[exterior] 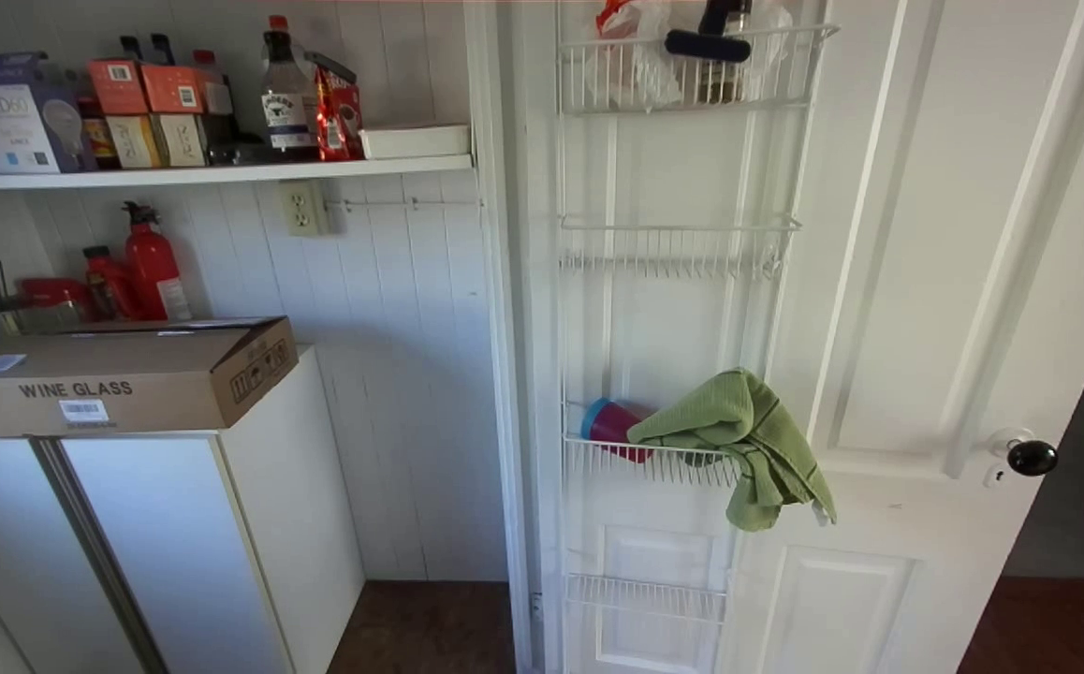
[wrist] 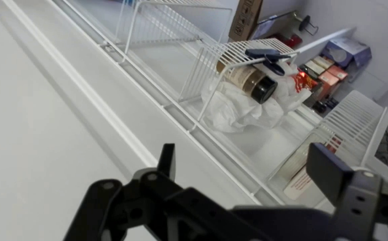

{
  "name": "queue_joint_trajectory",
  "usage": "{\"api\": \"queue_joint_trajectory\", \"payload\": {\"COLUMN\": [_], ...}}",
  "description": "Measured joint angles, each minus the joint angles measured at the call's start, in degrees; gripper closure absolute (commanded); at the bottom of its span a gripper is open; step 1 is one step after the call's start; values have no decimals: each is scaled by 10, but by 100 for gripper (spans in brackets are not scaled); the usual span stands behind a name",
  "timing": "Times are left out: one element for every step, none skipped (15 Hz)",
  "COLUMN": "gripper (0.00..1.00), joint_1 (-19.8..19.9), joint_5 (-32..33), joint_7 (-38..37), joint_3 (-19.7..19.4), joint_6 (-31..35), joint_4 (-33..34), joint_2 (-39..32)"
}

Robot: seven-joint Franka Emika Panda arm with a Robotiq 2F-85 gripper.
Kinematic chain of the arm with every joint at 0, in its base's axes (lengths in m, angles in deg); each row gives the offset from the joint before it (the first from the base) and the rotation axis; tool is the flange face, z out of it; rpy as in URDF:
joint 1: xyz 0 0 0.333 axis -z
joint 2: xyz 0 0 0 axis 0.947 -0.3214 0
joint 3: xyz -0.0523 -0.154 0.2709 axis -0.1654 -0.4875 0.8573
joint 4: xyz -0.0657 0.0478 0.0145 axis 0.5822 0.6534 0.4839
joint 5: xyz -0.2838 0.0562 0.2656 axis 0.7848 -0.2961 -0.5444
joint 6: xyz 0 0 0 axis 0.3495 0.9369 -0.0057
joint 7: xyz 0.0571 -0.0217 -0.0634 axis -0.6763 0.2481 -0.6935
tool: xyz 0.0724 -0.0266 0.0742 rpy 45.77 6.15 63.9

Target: Move the box of cards to the higher shelf

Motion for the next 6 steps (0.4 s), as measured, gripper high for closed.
{"api": "queue_joint_trajectory", "payload": {"gripper": [0,0,0,0,0,0], "joint_1": [0,0,-1,-3,-6,-9], "joint_5": [25,47,66,79,81,81], "joint_7": [13,27,40,52,54,54], "joint_3": [-7,-14,-21,-28,-34,-37], "joint_6": [-18,-32,-44,-53,-55,-54], "joint_4": [0,0,0,-1,-1,-1], "joint_2": [12,22,32,39,43,43]}}
